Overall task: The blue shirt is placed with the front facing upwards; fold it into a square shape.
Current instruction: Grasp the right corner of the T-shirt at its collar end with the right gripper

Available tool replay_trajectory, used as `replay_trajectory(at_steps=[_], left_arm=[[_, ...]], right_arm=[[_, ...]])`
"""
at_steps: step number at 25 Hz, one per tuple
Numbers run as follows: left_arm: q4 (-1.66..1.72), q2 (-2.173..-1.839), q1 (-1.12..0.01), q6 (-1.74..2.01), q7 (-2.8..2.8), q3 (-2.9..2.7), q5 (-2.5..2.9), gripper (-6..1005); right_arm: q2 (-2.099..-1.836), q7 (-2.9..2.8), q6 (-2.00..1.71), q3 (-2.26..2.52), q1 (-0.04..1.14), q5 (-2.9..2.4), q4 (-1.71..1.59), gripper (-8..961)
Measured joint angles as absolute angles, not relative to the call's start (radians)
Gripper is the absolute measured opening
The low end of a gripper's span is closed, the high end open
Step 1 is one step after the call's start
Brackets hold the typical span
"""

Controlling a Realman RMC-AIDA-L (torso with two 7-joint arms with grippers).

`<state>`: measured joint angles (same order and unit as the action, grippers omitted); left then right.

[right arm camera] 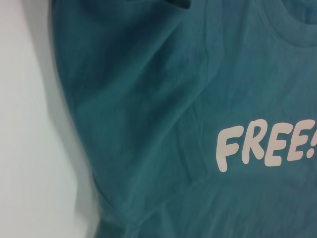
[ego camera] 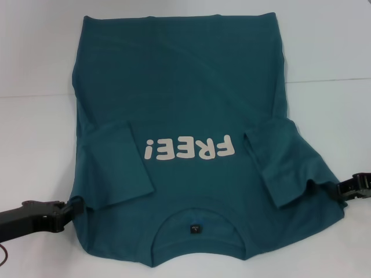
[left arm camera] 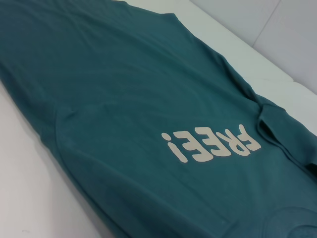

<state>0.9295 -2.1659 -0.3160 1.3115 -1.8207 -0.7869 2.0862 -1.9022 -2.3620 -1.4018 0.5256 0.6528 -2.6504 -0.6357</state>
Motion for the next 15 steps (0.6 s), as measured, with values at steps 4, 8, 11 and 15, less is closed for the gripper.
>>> replay_trajectory(at_steps=[4, 8, 11, 15], left_arm=[[0.930, -2.166, -0.316, 1.312, -1.821, -0.787, 2.086, 27], [0.929, -2.166, -0.316, 1.314, -1.821, -0.784, 2.086, 27], [0.929, -2.166, -0.316, 1.320, -1.821, -0.781, 2.086, 27], [0.929, -2.165, -0.316, 1.321, -1.821, -0.781, 2.075, 27]], right_arm=[[-1.902, -2.359, -1.403, 0.526, 0.650, -2.650, -0.648, 372], [-1.906, -2.356, -1.407, 0.528, 0.645, -2.651, -0.663, 288], [-1.906, -2.353, -1.413, 0.529, 0.644, -2.651, -0.666, 225], [-1.908, -2.353, -1.437, 0.529, 0.638, -2.650, -0.701, 135]])
